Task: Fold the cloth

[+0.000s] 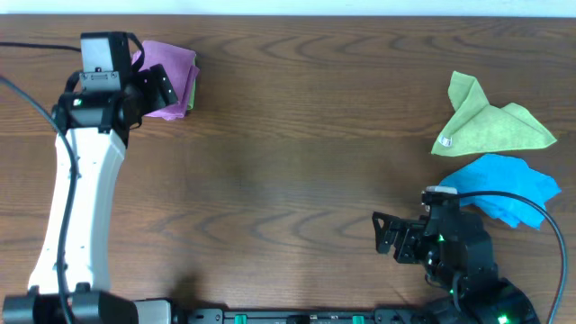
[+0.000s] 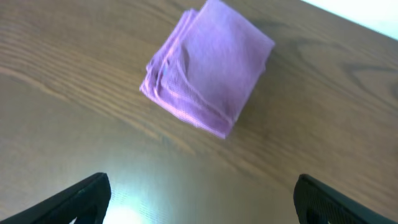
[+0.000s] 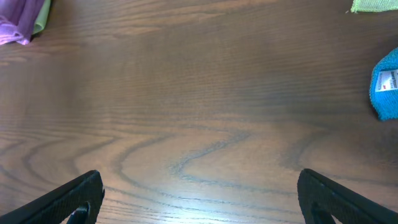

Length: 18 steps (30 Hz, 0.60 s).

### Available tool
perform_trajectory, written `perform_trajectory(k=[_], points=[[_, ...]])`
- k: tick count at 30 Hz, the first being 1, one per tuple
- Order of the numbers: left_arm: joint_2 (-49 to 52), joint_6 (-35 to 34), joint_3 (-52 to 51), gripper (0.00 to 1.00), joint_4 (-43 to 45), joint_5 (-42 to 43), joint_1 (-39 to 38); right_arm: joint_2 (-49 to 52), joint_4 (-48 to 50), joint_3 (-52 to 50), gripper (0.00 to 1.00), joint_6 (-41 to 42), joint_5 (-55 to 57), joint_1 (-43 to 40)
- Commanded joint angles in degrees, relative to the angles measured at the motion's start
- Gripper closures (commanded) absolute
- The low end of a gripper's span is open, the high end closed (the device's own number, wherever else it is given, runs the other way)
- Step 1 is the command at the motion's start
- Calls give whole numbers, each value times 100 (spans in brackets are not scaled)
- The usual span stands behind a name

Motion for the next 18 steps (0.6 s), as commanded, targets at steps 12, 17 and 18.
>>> perform_trajectory(k=[12, 17, 18], points=[[-1714, 164, 55, 5, -2533, -227, 20, -31, -4, -26, 1, 76, 59, -48], [-2577, 234, 52, 5, -3198, -289, 17, -31, -4, -26, 1, 74, 59, -48], [-2809, 238, 52, 5, -3324, -291, 17, -31, -2, -26, 1, 76, 59, -48]])
